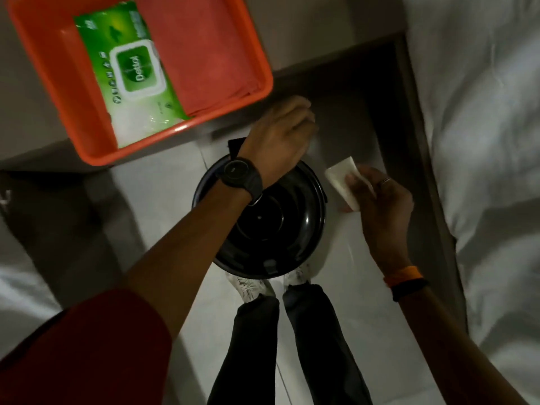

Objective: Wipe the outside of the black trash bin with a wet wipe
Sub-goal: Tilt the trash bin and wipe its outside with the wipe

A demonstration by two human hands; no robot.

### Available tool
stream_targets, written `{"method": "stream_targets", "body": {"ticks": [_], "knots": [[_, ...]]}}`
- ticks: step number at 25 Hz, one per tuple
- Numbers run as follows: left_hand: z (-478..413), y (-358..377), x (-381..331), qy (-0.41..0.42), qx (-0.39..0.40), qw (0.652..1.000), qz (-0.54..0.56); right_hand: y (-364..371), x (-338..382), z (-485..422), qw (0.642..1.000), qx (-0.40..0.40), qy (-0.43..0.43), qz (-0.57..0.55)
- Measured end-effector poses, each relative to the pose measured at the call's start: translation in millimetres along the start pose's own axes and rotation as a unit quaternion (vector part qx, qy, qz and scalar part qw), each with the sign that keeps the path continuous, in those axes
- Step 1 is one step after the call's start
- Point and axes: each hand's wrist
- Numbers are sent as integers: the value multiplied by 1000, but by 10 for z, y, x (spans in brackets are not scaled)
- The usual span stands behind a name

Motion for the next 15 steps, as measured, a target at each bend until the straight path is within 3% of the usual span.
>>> {"method": "stream_targets", "body": {"ticks": [2, 4, 5, 7, 11, 15], "knots": [[-55, 217, -31, -24, 211, 976, 50, -14, -119, -77, 1000, -12, -17, 15], [-1, 373, 0, -82, 447, 890, 15, 0, -147, -124, 991, -37, -103, 79], [13, 450, 15, -98, 512, 853, 14, -11, -150, -153, 983, -57, -140, 104], [16, 506, 18, -126, 551, 824, 44, -19, -197, -209, 979, -88, -162, 92], [38, 430, -53, -189, 553, 806, 94, 12, -233, -339, 989, -119, -77, 41], [355, -132, -96, -253, 474, 832, 138, 224, -358, -314, 995, -86, -43, 12]]}}
Point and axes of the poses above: each hand's wrist, its own z-axis away from the middle knuckle, its own y-axis out of the palm, x = y × z, and after that the axes turned 6 degrees about -x, right-handed
